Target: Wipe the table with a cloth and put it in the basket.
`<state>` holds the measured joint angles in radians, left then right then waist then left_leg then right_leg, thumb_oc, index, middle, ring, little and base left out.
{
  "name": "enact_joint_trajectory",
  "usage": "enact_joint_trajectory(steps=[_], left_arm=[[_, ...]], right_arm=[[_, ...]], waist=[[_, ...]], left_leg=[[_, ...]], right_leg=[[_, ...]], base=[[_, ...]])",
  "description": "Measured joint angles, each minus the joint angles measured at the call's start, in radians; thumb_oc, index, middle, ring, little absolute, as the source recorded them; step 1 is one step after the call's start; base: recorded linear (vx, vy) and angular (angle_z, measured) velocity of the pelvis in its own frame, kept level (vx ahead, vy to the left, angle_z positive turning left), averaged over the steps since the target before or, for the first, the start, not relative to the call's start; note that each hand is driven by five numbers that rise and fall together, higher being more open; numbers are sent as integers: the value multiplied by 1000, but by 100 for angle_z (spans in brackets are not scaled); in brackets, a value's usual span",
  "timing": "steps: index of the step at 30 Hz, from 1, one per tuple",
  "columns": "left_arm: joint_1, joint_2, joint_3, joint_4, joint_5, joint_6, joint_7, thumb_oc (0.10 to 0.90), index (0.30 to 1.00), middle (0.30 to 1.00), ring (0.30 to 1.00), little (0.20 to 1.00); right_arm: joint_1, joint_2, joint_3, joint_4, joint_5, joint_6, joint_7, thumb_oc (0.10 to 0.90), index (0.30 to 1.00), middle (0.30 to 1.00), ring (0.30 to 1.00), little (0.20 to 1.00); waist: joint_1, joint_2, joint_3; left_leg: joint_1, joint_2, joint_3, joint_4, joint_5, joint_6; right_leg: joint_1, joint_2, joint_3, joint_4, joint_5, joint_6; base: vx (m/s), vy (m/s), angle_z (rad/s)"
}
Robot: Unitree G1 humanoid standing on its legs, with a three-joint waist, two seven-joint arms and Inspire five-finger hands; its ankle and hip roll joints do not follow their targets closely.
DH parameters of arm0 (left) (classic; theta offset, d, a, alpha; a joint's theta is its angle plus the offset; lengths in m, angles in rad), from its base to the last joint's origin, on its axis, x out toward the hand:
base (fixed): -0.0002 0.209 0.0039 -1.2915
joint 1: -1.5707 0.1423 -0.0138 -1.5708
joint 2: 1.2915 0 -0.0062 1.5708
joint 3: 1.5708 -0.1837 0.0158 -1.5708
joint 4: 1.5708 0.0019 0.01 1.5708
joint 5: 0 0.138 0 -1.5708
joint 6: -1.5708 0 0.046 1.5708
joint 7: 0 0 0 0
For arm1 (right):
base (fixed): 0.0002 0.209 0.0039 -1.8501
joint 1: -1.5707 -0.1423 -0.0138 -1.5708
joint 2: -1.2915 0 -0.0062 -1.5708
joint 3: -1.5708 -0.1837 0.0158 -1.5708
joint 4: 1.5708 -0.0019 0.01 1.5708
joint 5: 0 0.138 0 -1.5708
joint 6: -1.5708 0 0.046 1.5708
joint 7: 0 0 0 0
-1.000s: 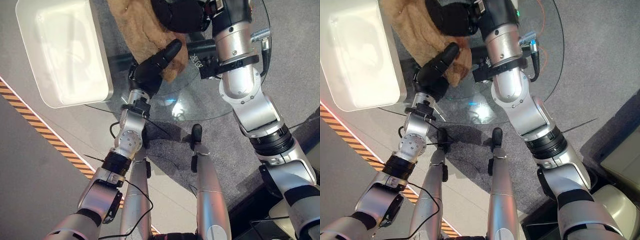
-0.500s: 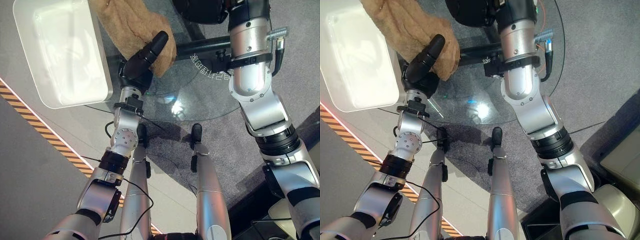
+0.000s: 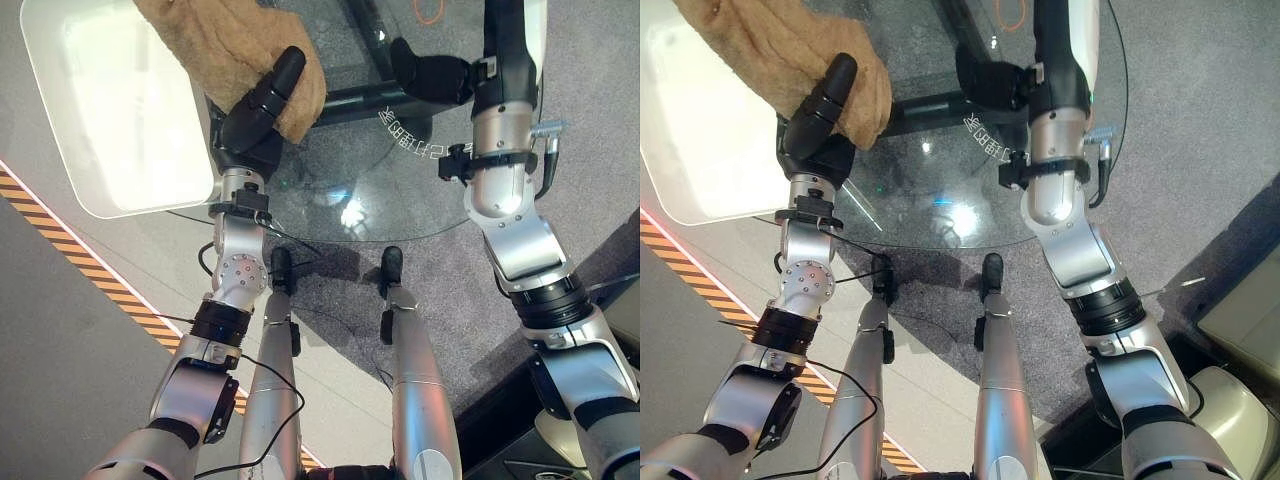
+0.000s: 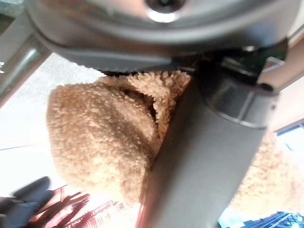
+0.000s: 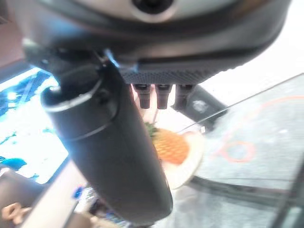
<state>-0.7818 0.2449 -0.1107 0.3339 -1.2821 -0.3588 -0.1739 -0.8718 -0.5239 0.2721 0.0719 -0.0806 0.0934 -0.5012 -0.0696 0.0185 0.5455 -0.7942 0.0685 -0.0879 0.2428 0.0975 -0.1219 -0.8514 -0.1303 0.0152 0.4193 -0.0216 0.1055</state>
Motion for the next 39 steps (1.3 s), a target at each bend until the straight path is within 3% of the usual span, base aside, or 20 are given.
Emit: enact_joint_trajectory(steps=[18,31,39], left_arm=[[7,42,46,73,-81,-70,-97,100,300,300,300,200],[2,128,63,110,-158,-132,-127,100,300,300,300,200],[-5,161,85,153,-198,-158,-125,100,300,300,300,200]], right_arm=[[70,-14,-121,204,84,-51,-159,800,900,900,900,900],[121,-22,-139,567,272,-179,-181,800,900,900,900,900],[150,-23,-138,698,378,-250,-181,800,900,900,900,900]], waist=[[-15,0,0],[-13,0,0],[-12,0,0]], left_leg=[[0,1,10,0,-2,3],[-1,13,24,-11,-3,4],[-2,19,25,-15,-3,4]], right_leg=[[-2,2,9,-7,5,2],[-6,13,19,-30,17,3],[-7,19,18,-37,18,0]], base=[[1,1,0],[-4,-3,-3],[0,0,0]])
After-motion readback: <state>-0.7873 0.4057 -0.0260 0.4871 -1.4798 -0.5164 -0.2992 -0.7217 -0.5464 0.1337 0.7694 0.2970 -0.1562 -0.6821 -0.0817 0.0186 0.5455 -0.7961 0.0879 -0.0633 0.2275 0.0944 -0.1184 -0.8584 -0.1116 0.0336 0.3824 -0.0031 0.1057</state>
